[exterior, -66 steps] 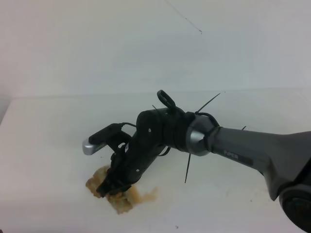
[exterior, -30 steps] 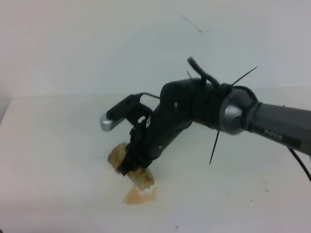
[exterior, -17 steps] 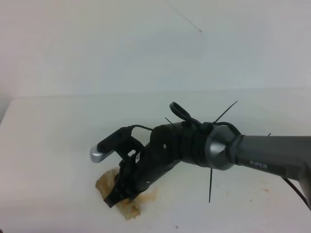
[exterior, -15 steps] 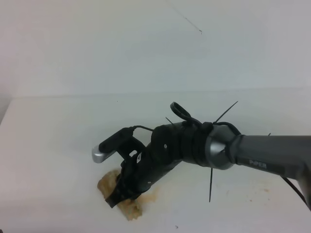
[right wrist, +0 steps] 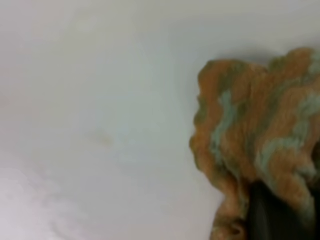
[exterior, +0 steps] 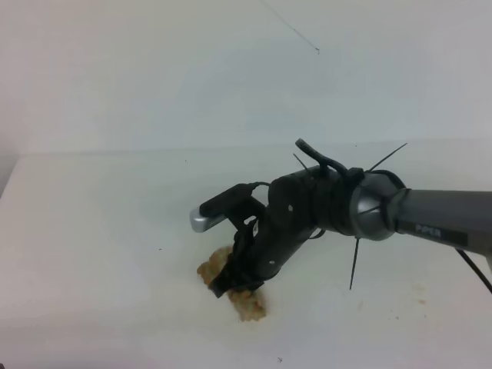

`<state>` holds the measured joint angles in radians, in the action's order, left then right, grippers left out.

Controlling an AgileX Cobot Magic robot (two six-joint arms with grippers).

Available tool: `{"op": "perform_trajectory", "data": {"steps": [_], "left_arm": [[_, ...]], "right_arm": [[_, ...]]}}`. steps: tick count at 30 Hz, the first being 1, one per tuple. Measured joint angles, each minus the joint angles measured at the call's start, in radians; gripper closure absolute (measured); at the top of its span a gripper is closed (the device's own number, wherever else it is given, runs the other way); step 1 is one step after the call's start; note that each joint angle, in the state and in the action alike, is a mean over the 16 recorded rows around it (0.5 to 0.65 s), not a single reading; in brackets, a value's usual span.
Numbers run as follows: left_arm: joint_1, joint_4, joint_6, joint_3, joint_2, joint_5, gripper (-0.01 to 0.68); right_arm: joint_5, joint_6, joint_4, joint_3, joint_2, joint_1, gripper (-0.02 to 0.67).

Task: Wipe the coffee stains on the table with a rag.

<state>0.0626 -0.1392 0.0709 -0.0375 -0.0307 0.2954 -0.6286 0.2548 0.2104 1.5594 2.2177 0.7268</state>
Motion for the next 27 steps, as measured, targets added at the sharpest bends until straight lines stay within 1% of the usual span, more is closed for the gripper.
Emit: {"op": "perform_trajectory", "data": {"steps": [8, 15, 20, 27], "left_arm": [[0.000, 0.000, 0.000, 0.000, 0.000, -0.001, 0.672], [0.000, 0.000, 0.000, 0.000, 0.000, -0.001, 0.672], [0.000, 0.000, 0.000, 0.000, 0.000, -0.002, 0.672], [0.000, 0.000, 0.000, 0.000, 0.000, -0.002, 0.672]], "right_arm": [[-0.011, -0.016, -0.060, -0.001, -0.042, -0.052, 0.635], [0.035, -0.016, -0.072, -0.035, -0.151, -0.109, 0.635], [0.093, -0.019, -0.070, -0.115, -0.256, -0.170, 0.635], [0.203, -0.024, -0.047, -0.286, -0.366, -0.249, 0.635]]}}
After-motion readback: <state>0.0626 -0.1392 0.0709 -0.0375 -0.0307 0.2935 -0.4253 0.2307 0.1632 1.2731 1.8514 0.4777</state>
